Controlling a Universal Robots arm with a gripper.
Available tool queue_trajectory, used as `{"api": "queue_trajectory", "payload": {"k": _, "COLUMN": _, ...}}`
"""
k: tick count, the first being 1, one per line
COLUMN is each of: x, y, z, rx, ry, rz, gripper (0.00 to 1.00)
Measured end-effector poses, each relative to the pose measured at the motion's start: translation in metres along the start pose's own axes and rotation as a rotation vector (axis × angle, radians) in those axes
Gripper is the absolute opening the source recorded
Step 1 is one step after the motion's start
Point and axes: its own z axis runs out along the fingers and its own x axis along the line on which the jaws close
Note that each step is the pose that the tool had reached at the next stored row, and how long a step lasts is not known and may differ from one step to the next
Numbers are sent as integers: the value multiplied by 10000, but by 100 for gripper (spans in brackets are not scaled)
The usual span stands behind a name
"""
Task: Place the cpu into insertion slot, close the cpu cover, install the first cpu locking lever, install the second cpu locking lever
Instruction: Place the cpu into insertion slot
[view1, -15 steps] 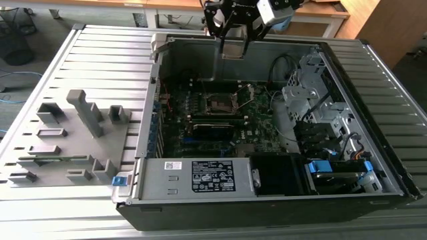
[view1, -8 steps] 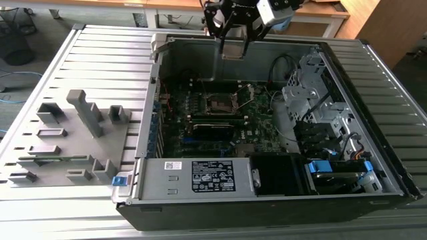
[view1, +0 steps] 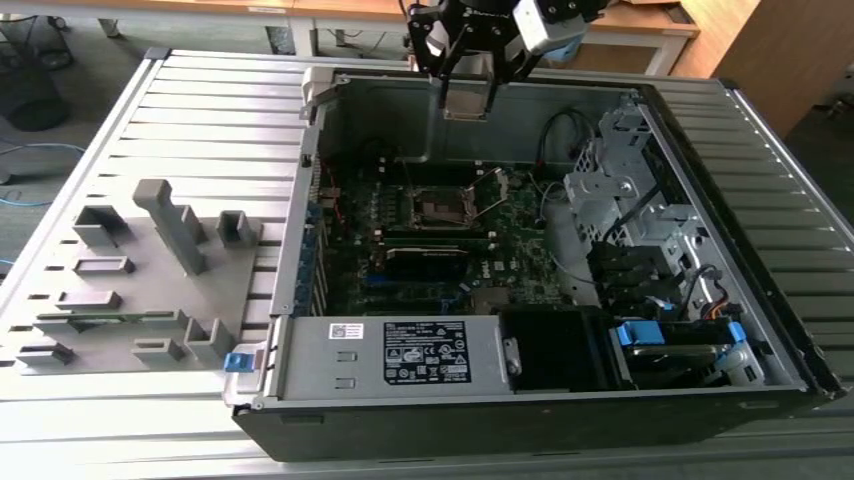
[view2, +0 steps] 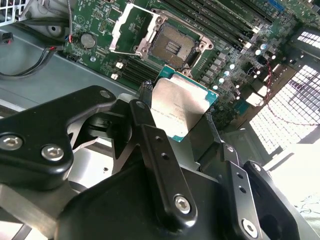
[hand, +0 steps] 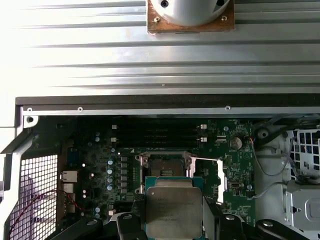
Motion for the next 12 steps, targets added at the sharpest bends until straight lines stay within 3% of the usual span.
{"api": "queue_trajectory", "payload": {"k": 12, "x": -1, "y": -3, "z": 35, "rx": 0, "ry": 0, "rz": 0, "gripper": 54}}
